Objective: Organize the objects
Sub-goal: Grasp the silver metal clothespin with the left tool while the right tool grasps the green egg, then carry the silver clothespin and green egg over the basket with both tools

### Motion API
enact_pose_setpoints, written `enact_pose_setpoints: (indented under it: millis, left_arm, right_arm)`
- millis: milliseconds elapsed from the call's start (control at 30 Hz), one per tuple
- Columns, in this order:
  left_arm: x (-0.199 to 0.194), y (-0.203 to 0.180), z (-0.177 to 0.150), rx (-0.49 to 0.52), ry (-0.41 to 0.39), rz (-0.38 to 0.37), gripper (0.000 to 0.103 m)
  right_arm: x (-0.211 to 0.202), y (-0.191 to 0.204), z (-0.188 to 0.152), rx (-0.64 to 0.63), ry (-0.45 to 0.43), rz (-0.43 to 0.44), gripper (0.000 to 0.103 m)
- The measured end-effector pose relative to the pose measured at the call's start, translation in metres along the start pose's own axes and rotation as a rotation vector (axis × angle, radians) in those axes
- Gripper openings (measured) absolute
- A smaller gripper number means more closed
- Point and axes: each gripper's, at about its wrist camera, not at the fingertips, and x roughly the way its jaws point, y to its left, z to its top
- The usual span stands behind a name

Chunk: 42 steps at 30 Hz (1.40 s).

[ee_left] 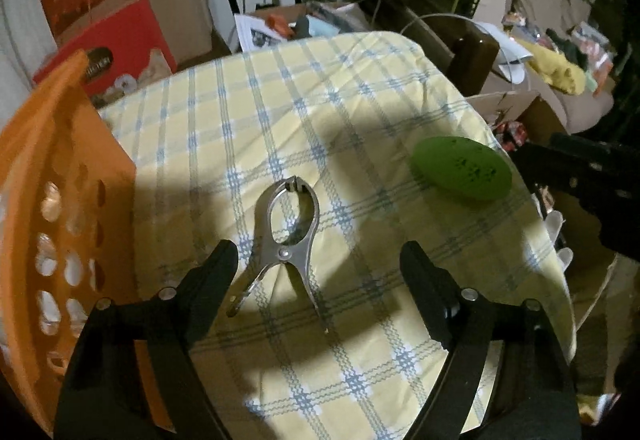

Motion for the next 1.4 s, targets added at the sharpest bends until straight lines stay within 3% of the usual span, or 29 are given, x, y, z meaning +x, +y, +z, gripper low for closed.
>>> enact_pose_setpoints:
  millis: [233, 433, 567, 667, 967, 1300, 1400]
  left_arm:
    - [0.007, 0.01, -0.002, -0.03, 0.025, -0.044, 0.067]
    - [0.005, 0.011, -0.001, -0.011, 0.017, -0.021, 0.04]
    - [0.004, 0.014, 0.0, -0.032, 0.011, -0.017, 0.025]
    - [0.005, 0.017, 0.002, -0.054, 0.012, -0.034, 0.025]
    - [-0.003, 0.02, 0.0, -0.106, -0.007, -0.073, 0.025]
    - [-0.046, 0.017, 0.0, -0.119, -0.083, -0.13, 0.025]
    - [-0.062, 0.015, 0.001, -0.111, -0.113, -0.116, 0.025]
  right_arm:
    - [0.025, 0.02, 0.003, -0.134, 0.058, 0.007, 0.066]
    - [0.044, 0.028, 0.003, -0.23, 0.1, 0.008, 0.065]
    - [0.051, 0.031, 0.002, -0.24, 0.116, 0.01, 0.056]
    - [0.053, 0.035, 0.0, -0.252, 0.113, -0.003, 0.048]
    - [0.042, 0.036, -0.003, -0.18, 0.063, 0.0, 0.048]
    - [0.004, 0.047, -0.005, -0.128, -0.027, -0.011, 0.048]
    - [-0.009, 0.049, -0.002, -0.102, -0.049, -0.012, 0.048]
